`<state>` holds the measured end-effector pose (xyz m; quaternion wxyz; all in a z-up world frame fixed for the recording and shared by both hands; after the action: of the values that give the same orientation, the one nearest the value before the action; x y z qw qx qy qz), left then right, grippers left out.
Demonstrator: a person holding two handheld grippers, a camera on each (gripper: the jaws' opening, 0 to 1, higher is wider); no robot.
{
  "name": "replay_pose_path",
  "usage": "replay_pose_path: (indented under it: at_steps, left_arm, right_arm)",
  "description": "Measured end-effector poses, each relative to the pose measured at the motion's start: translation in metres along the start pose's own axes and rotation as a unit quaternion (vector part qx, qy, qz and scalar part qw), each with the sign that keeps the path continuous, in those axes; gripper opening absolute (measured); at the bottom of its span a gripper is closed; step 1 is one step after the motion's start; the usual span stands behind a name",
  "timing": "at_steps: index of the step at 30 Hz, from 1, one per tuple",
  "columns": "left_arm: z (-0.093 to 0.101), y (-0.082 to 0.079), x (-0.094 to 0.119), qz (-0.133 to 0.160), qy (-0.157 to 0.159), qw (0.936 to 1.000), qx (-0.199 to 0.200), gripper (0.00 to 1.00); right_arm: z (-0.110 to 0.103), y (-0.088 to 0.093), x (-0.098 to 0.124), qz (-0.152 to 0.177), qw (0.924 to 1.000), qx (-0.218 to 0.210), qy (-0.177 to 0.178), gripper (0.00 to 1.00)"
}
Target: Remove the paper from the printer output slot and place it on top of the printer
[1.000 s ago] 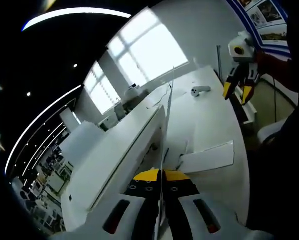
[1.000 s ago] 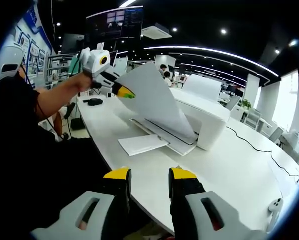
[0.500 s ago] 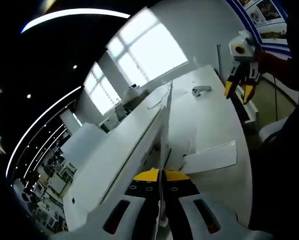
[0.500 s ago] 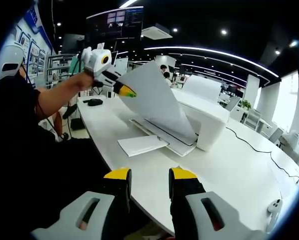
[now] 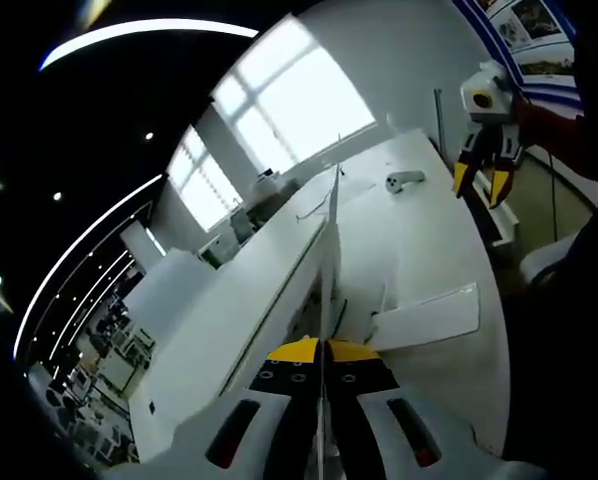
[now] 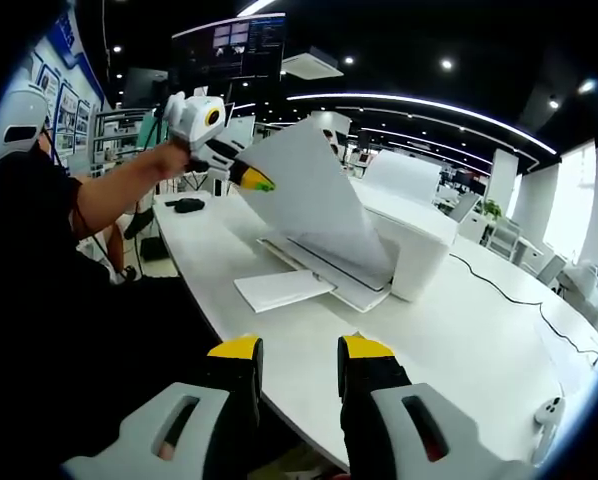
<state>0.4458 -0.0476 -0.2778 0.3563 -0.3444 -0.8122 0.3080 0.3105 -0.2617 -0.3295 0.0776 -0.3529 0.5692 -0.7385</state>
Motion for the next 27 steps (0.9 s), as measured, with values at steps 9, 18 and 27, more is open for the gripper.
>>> replay_pose_path:
  at_steps: [9, 18, 27]
  left_arm:
    - [-0.002, -0.002, -0.001, -0.003, 0.002, 1.0, -0.004, 0.06]
    - [-0.009, -0.001, -0.003, -0.002, -0.001, 1.0, -0.003, 0.06]
    - [-0.025, -0.002, -0.004, 0.007, -0.01, 0.9999, 0.008, 0.06]
  right_arm:
    - [-0.001, 0.002, -0.001, -0.001, 1.0, -0.002, 0.0, 0.26]
    - [-0.001, 0.004, -0.002, -0.003, 1.0, -0.003, -0.002, 0.26]
    - [-0.001, 0.003, -0.001, -0.002, 1.0, -0.004, -0.001, 0.26]
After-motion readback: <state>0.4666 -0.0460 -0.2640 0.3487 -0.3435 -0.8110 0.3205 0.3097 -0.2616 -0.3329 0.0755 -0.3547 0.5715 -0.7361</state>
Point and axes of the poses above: the point that each gripper's makers call its tool centre point, and the gripper's own axes: x roughly backward along the fingers, z roughly to its right, y roughly out of its underside, the point moved 3 cm from there along x, roughly backward along the fingers, and after that the axes turned 3 degrees about -x, right-handed, at the moved point
